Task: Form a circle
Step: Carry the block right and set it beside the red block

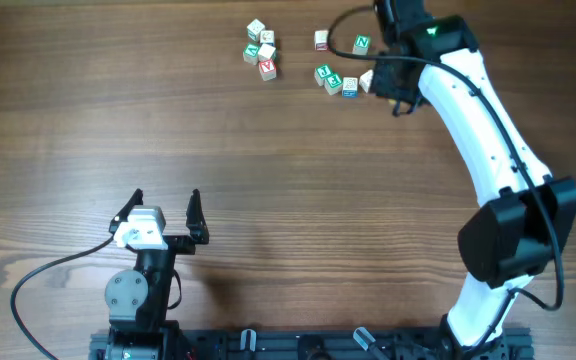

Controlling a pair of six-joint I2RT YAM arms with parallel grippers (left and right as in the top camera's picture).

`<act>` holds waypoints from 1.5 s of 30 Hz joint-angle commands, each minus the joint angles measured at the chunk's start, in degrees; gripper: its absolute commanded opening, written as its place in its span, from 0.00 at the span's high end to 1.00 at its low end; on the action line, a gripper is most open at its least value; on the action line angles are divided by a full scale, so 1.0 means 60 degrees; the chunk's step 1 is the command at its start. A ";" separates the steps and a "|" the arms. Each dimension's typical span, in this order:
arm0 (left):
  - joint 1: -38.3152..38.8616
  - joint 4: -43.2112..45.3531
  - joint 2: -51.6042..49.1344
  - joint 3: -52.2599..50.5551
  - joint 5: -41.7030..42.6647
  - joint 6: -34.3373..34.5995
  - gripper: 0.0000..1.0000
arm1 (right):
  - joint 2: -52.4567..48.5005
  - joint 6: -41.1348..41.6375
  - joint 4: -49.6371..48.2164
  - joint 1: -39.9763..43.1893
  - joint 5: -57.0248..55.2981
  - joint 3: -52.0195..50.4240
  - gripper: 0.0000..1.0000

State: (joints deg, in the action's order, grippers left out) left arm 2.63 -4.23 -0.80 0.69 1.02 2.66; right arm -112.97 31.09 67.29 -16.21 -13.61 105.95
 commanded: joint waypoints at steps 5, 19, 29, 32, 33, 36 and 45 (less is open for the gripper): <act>0.0044 -0.0007 0.0080 -0.0062 0.0149 0.0062 0.00 | -0.0073 0.0969 -0.1479 0.0554 0.0707 -0.3308 0.80; 0.0044 -0.0007 0.0080 -0.0062 0.0149 0.0062 0.00 | -0.0073 0.0291 -0.3089 0.2098 0.0211 -0.3872 0.80; 0.0044 -0.0007 0.0080 -0.0062 0.0149 0.0062 0.00 | -0.0084 -0.0725 -0.5319 0.2929 0.0273 -0.5530 0.79; 0.0044 -0.0007 0.0080 -0.0062 0.0149 0.0062 0.00 | -0.0084 -0.0780 -0.5555 0.2929 0.0270 -0.5796 0.70; 0.0044 -0.0007 0.0080 -0.0062 0.0149 0.0062 0.00 | -0.0084 -0.0871 -0.5559 0.2929 0.0270 -0.5796 0.67; 0.0044 -0.0007 0.0080 -0.0062 0.0149 0.0062 0.00 | -0.0084 -0.0900 -0.5453 0.2929 0.0277 -0.5796 0.66; 0.0044 -0.0007 0.0080 -0.0062 0.0149 0.0062 0.00 | -0.0084 -0.0656 -0.4739 0.2929 0.0342 -0.5796 0.73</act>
State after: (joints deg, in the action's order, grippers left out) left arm 2.63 -4.23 -0.80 0.71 1.02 2.66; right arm -112.71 26.94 36.29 1.08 -11.81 72.14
